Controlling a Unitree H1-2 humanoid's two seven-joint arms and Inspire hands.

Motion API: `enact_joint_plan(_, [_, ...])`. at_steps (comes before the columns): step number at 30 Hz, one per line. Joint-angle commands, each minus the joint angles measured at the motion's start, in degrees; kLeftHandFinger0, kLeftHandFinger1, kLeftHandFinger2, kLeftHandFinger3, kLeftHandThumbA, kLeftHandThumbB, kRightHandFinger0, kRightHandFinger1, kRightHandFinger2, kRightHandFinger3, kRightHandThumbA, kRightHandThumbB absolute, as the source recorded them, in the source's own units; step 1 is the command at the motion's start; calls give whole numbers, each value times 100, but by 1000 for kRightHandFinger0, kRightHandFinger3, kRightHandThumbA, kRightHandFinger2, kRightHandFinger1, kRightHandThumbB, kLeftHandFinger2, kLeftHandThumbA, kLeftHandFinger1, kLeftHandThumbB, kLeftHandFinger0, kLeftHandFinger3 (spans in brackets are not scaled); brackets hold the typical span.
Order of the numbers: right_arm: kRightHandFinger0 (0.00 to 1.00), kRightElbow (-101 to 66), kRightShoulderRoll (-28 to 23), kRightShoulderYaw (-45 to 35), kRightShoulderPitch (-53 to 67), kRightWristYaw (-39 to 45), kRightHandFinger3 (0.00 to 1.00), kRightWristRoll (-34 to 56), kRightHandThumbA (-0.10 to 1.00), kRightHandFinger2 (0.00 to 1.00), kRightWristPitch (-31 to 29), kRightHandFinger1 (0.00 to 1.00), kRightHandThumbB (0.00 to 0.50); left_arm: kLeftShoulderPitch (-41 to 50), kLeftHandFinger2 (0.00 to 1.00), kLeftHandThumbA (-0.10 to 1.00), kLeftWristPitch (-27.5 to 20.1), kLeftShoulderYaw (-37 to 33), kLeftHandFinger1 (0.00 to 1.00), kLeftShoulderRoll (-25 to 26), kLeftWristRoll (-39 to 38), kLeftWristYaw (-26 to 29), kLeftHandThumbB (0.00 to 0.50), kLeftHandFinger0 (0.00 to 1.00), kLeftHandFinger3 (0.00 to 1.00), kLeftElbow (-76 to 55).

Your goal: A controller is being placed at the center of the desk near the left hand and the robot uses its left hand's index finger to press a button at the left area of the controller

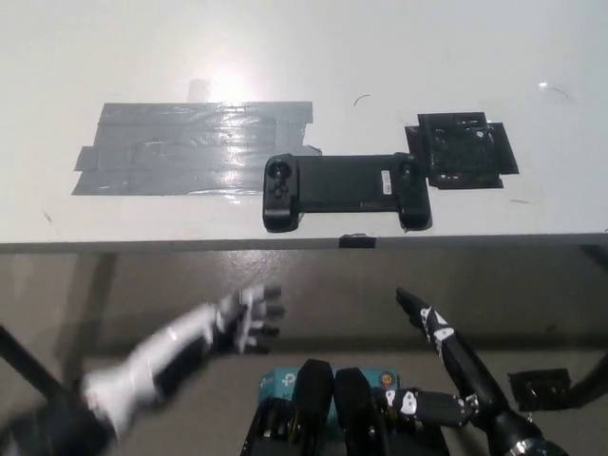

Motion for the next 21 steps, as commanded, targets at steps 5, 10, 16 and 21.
enact_joint_plan(5, [1000,206,206,34,118,-69,1000,75,890,1000,-701,1000,238,826,1000,1000,-3526,760,1000,-821,-848,2596,236,1000,1000,922])
enact_joint_plan(10, [1000,209,263,-81,65,-199,1000,79,937,1000,-758,1000,255,557,1000,1000,-4118,649,1000,-685,-606,2844,279,1000,1000,1624])
enact_joint_plan(16, [1000,207,351,-299,-4,-329,1000,224,955,1000,-879,1000,263,404,1000,1000,-4667,318,1000,-706,-162,3238,298,1000,1000,2171])
enact_joint_plan(21, [1000,137,418,-352,-23,-336,1000,282,967,1000,-850,1000,254,446,1000,1000,-4880,75,1000,-853,-28,3622,288,1000,1000,2278])
